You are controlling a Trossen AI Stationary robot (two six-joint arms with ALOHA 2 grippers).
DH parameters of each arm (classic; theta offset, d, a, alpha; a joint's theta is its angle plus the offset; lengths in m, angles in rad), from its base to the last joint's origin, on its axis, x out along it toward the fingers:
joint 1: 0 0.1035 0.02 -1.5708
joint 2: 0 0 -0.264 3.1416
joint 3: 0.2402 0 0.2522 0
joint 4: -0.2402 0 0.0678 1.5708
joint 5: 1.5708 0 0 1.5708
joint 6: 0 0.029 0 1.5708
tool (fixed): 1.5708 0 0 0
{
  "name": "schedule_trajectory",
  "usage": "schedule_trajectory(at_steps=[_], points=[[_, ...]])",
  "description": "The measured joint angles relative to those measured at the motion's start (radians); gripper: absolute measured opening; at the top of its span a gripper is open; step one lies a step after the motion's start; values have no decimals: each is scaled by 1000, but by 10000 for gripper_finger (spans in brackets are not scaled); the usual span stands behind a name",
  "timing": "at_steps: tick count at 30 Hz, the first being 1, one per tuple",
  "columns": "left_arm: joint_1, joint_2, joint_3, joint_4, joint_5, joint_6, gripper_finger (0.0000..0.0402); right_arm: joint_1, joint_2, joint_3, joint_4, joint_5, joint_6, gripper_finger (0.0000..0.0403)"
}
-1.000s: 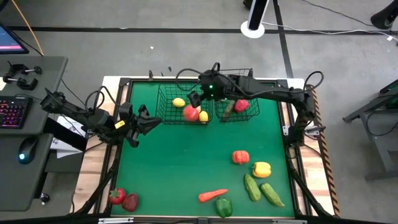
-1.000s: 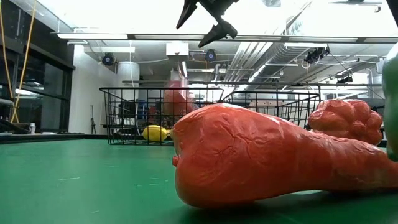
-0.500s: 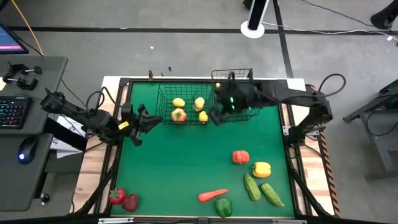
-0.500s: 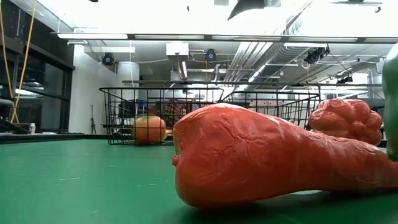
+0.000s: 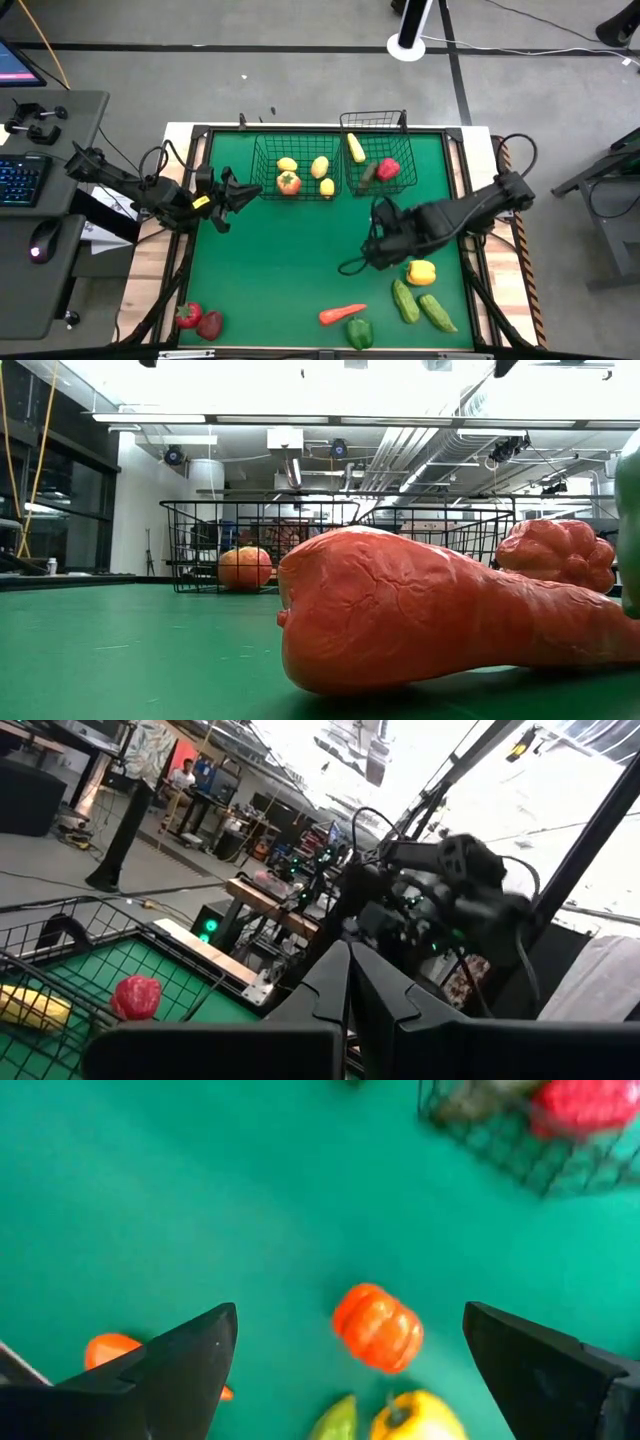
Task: Sort produce into baskets
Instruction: Put the orange bell pepper into the right wire basket
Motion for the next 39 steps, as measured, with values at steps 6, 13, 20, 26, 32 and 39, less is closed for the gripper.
schedule_trajectory(at_steps=[6, 13, 20, 26, 32, 39], points=[[0, 0, 0, 0, 0, -1, 0, 41, 3, -130, -17, -68, 182, 378], [0, 0, 0, -7, -3, -1, 0, 6, -92, -412, 126, -148, 190, 378], [0, 0, 0, -7, -4, -1, 0, -91, -317, -726, 461, -197, 202, 378], [0, 0, 0, -7, -12, -1, 0, -134, -363, -867, 638, -278, 212, 378], [0, 0, 0, -14, -32, -1, 0, -115, -250, -864, 677, -323, 206, 378], [0, 0, 0, -24, -58, -2, 0, -98, -127, -818, 678, -337, 189, 378]])
